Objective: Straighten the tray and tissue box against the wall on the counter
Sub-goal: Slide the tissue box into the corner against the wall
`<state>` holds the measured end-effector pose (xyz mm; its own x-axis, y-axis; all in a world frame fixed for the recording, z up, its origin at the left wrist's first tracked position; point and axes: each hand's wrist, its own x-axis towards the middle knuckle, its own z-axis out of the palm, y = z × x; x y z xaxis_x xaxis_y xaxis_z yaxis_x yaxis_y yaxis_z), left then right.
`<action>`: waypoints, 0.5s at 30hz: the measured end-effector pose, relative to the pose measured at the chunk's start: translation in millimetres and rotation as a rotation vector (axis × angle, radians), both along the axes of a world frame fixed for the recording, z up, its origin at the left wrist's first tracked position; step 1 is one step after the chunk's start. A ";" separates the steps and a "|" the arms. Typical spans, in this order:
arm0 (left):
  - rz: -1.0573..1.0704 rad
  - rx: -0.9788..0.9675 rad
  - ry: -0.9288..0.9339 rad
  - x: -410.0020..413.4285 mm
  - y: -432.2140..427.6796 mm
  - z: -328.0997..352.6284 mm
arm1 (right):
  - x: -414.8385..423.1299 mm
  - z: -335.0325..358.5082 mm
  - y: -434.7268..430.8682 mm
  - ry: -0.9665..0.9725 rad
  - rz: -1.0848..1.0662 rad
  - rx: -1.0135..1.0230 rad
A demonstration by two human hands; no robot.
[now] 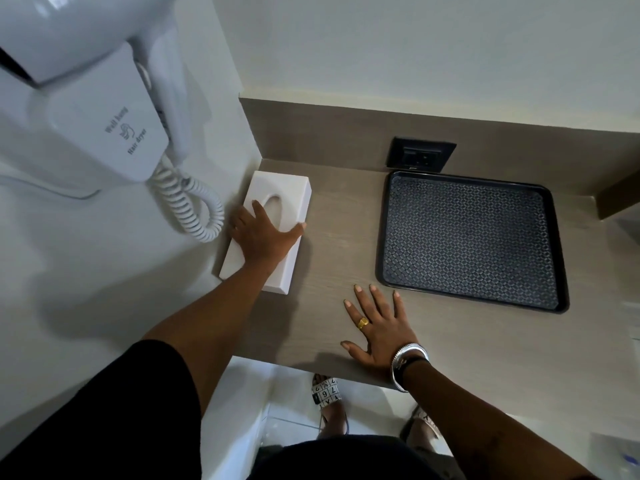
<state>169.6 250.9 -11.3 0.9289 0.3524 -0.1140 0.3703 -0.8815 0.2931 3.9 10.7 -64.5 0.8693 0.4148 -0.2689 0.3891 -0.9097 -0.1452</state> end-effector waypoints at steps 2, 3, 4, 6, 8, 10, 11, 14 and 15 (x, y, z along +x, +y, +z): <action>-0.083 0.023 -0.077 -14.1 1.3 -0.8 | -0.4 -1.0 0.2 0.008 0.003 0.003; -0.147 0.057 -0.124 -24.4 2.7 -1.9 | -0.3 -1.5 -0.5 0.012 0.003 0.004; -0.220 0.099 -0.170 -37.4 5.8 -3.5 | -0.4 -2.0 -0.9 0.014 0.002 0.006; -0.374 0.168 -0.237 -64.8 15.1 -11.0 | 0.0 -2.6 -1.2 0.016 0.002 0.008; -0.500 0.221 -0.266 -84.0 25.5 -21.3 | 0.1 -4.1 -1.5 0.020 0.001 0.007; -0.551 0.252 -0.264 -87.4 30.4 -24.8 | 0.1 -4.3 -1.0 0.029 -0.002 0.002; -0.546 0.254 -0.249 -84.3 29.6 -23.6 | 0.4 -4.4 -0.9 0.031 -0.001 -0.001; -0.507 0.255 -0.197 -69.7 22.4 -16.1 | 0.0 -3.9 -1.1 0.038 -0.003 -0.008; -0.499 0.261 -0.185 -63.8 21.4 -15.0 | 0.1 -4.4 -1.0 0.035 -0.003 -0.007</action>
<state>105.8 272.3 -26.3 0.9857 -0.1378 0.0974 -0.1443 -0.9875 0.0628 4.0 9.7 -68.9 0.8606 0.4097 -0.3026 0.3807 -0.9121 -0.1522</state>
